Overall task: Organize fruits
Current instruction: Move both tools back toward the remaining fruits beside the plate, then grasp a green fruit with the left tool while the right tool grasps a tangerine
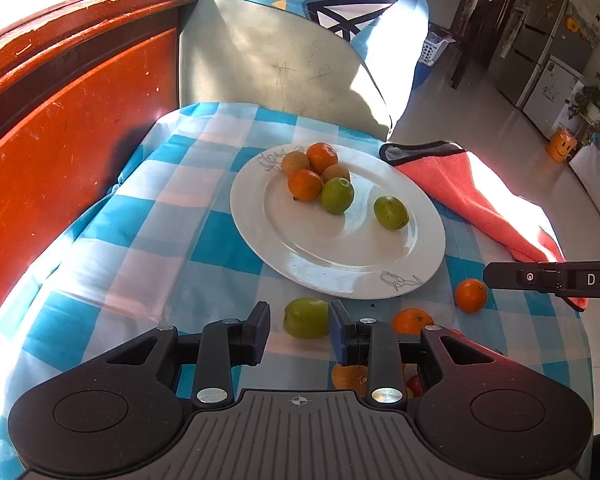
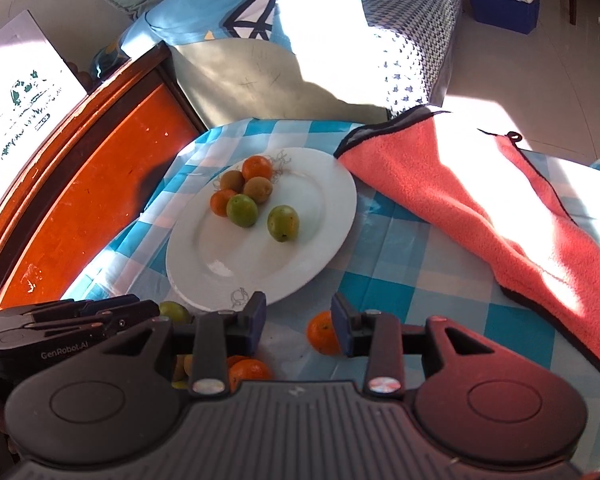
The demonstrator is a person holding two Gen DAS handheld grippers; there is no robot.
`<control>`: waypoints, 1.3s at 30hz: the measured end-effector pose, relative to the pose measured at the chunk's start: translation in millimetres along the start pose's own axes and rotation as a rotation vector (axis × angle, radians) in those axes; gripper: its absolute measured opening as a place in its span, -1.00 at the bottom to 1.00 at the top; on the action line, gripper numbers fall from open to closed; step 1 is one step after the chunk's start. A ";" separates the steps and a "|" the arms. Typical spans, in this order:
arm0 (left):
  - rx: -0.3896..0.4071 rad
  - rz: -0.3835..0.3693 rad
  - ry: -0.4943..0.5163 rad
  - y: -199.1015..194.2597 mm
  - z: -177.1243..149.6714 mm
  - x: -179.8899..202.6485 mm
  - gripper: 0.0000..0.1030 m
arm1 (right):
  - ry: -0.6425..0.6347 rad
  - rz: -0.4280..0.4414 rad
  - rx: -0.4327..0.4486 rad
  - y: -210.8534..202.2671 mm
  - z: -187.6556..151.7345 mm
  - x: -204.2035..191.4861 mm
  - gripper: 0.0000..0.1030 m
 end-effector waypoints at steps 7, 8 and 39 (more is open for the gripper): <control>-0.007 -0.017 0.021 1.0 -7.1 4.2 -0.41 | -0.022 -0.022 -0.047 5.2 -13.7 7.3 -0.17; -0.009 -0.019 0.024 2.0 -7.6 5.3 -0.40 | -0.026 -0.022 -0.056 7.3 -15.4 7.0 -0.17; -0.008 0.015 0.061 18.0 -10.7 15.7 -0.40 | -0.085 -0.061 -0.109 25.2 -23.7 9.1 -0.54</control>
Point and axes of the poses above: each gripper's, at about its wrist camera, not at the fingertips, and y roughly the way its jaws point, x to its right, z to its top, the point moved 10 cm from there along y, roughly the way its jaws point, and after that the axes turned 14 degrees about z, right-handed, at the moved point
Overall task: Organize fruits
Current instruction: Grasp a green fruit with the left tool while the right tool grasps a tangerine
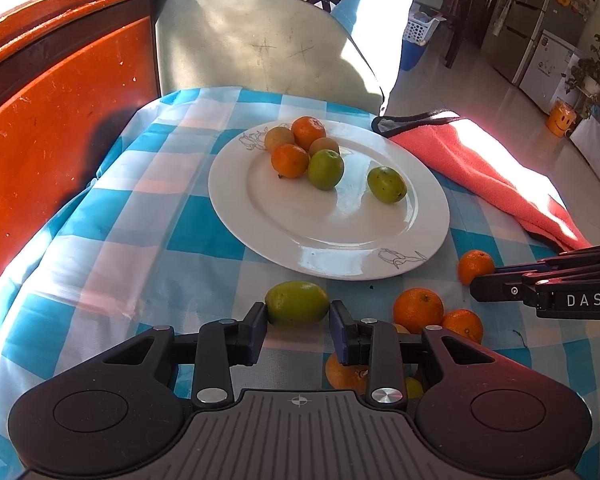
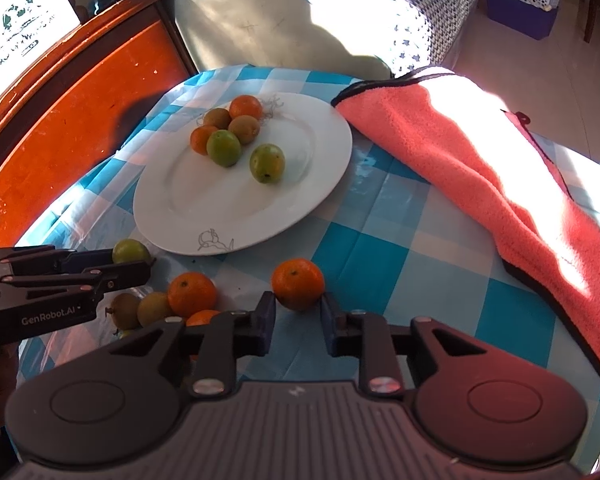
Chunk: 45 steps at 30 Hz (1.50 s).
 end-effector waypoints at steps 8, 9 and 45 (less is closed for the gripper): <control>0.012 -0.011 -0.030 -6.1 8.1 -3.5 -0.51 | 0.012 0.038 0.006 -2.7 5.2 -5.1 -0.75; 0.002 -0.015 -0.030 -4.9 6.5 -3.2 -0.51 | 0.021 0.043 -0.005 -1.0 3.5 -4.7 -0.69; 0.030 0.004 0.014 2.3 4.3 6.3 -0.37 | -0.061 -0.111 0.079 11.0 29.0 27.3 -0.43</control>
Point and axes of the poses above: each gripper's, at about its wrist camera, not at the fingertips, and y roughly the way its jaws point, x to its right, z to its top, the point moved 10 cm from there along y, roughly the way its jaws point, and after that the axes turned 14 degrees about z, right-handed, at the moved point
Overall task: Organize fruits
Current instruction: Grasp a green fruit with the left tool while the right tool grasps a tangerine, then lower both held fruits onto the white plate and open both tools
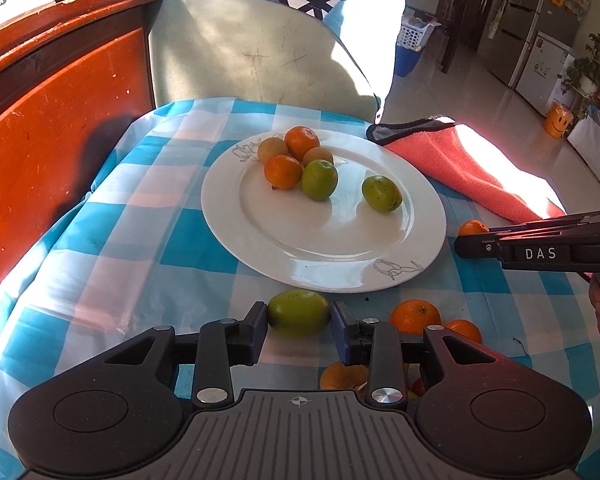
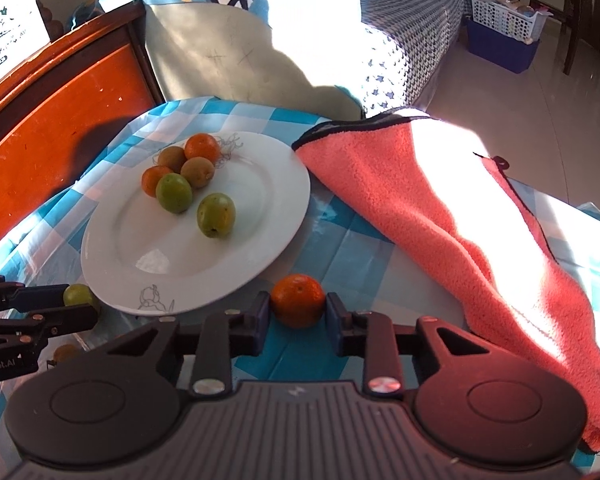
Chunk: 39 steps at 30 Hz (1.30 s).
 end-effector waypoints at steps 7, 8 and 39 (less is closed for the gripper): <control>0.002 0.006 -0.013 -5.9 5.1 -3.1 -0.38 | 0.001 0.053 0.059 -14.9 14.8 -15.3 -0.43; 0.006 0.005 -0.018 -7.7 6.9 -3.8 -0.38 | 0.000 0.067 0.065 -15.7 16.4 -18.8 -0.43; 0.062 0.011 -0.134 8.4 56.4 1.0 -0.35 | 0.039 0.197 0.088 13.2 31.5 -52.8 -0.38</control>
Point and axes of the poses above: each gripper's, at about its wrist camera, not at the fingertips, and y roughly the way its jaws point, x to its right, z to its top, the point moved 10 cm from there along y, roughly the way its jaws point, and after that the axes turned 14 degrees about z, right-handed, at the moved point
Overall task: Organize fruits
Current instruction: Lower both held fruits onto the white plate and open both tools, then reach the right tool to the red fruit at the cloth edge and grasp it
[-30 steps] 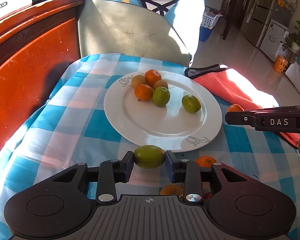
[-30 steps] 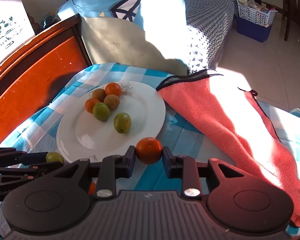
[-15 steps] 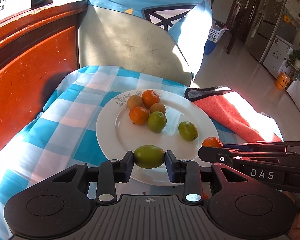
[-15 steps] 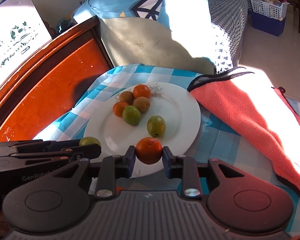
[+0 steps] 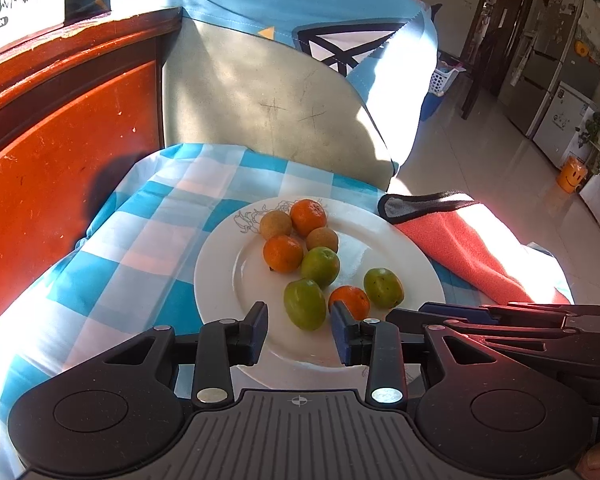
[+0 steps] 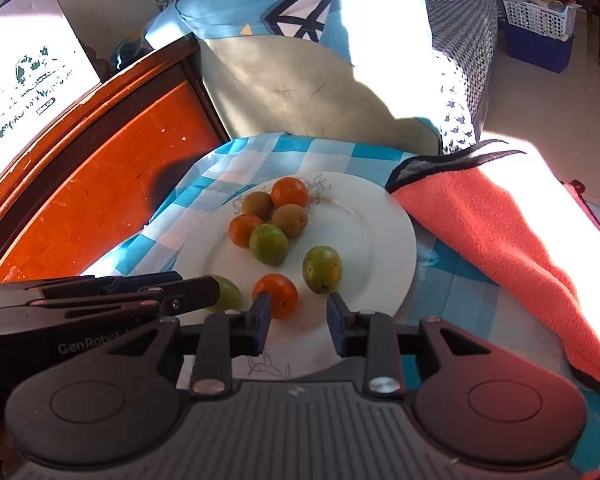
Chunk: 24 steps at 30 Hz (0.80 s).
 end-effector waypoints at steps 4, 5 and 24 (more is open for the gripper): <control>0.011 -0.010 0.003 -6.6 4.2 2.5 -0.32 | -0.010 0.005 0.010 -4.5 2.8 -3.4 -0.38; 0.013 -0.012 0.004 -8.1 4.5 2.8 -0.31 | -0.011 0.006 0.015 -6.8 4.1 -4.6 -0.38; -0.028 -0.122 0.069 -75.8 -49.3 27.0 -0.29 | 0.054 -0.074 -0.003 -112.8 -72.5 -18.2 -0.34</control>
Point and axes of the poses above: each gripper's, at about its wrist camera, not at the fingertips, and y roughly the way its jaws point, x to its right, z to its top, the point moved 10 cm from there along y, roughly the way its jaws point, and after that the axes turned 14 degrees about z, right-handed, at the moved point
